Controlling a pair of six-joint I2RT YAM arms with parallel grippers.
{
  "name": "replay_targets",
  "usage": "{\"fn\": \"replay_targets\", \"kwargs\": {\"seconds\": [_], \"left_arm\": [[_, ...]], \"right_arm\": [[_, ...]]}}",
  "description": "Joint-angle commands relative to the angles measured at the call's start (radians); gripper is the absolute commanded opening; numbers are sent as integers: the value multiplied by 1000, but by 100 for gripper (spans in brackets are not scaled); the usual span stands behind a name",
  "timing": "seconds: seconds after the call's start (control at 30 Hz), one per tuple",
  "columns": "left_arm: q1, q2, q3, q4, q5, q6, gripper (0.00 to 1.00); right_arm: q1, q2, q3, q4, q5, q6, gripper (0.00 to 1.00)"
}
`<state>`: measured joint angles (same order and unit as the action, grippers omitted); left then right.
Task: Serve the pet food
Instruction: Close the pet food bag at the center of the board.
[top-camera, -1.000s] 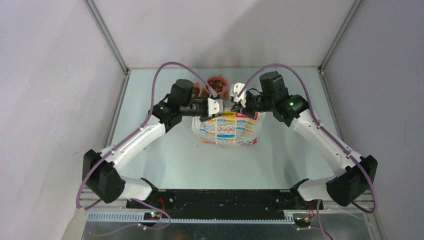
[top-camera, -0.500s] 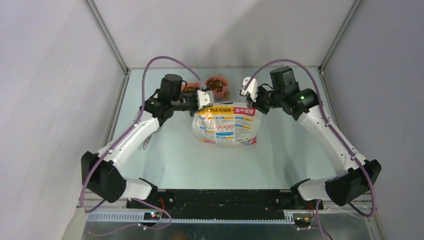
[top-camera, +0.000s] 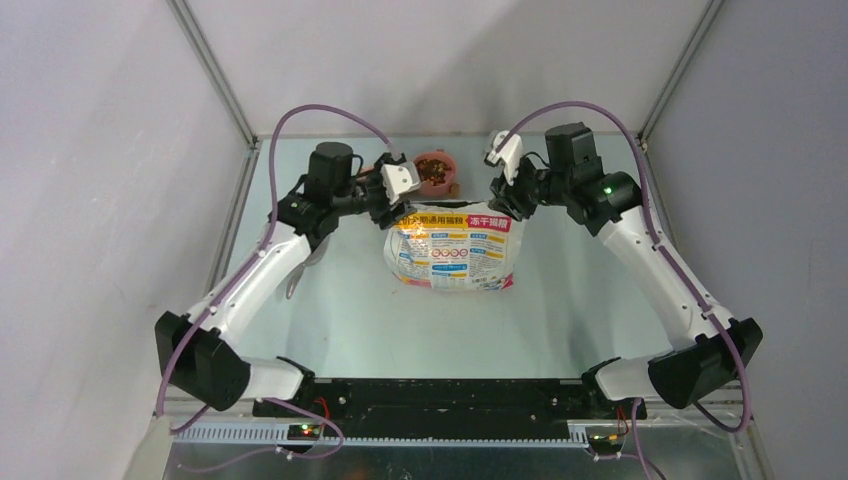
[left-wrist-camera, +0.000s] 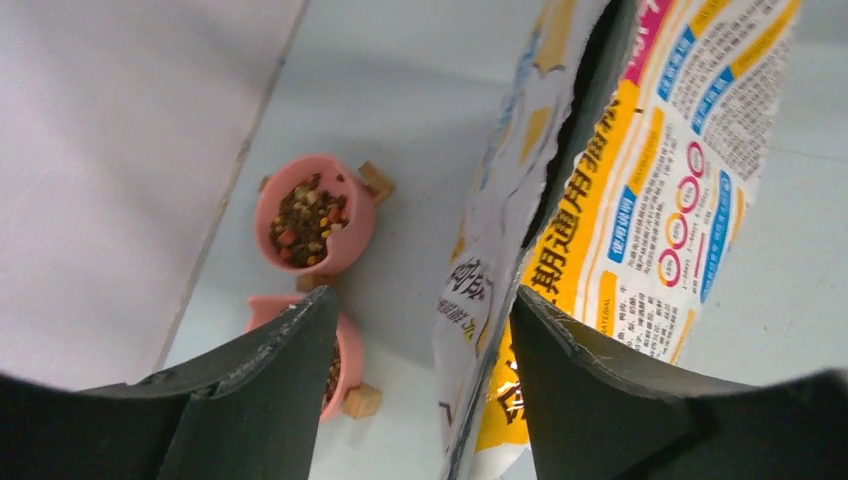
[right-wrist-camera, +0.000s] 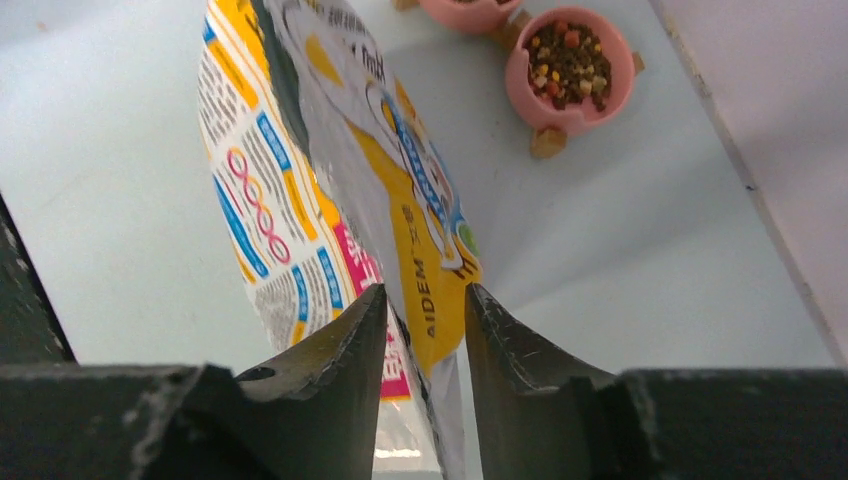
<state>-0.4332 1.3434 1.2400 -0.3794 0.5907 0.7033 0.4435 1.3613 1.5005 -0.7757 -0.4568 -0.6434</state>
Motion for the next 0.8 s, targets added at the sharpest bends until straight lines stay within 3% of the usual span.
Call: {"fn": "replay_targets", "kwargs": {"seconds": [0.0,0.07,0.13,0.27,0.37,0.47,0.53,0.63,0.77], "left_arm": [[16,-100,40,98,-185,-135,77],[23,-135,50,116,-295,-224,92],[32,-165,76,101,-417,-321,99],[45,-215,139,57,-521,-448,100],[49,-250,135,85,-577,-507,100],[57,-271,139,60,-501,-494,100],[60,-294,80,97,-431,-500,100],[65,-296,53,86,-365,-550,99],[90,-291,45,-45,-27,-467,98]], "right_arm": [[7,-38,45,180,-49,255,40],[-1,-52,45,267,-59,348,42],[-17,-61,57,313,-56,446,45],[-61,-48,147,323,3,619,46],[-72,-18,235,234,85,710,47],[-77,-10,257,154,101,744,53],[-72,-23,224,156,53,754,68],[-22,-33,215,121,45,708,80],[83,-37,215,83,58,562,84]]}}
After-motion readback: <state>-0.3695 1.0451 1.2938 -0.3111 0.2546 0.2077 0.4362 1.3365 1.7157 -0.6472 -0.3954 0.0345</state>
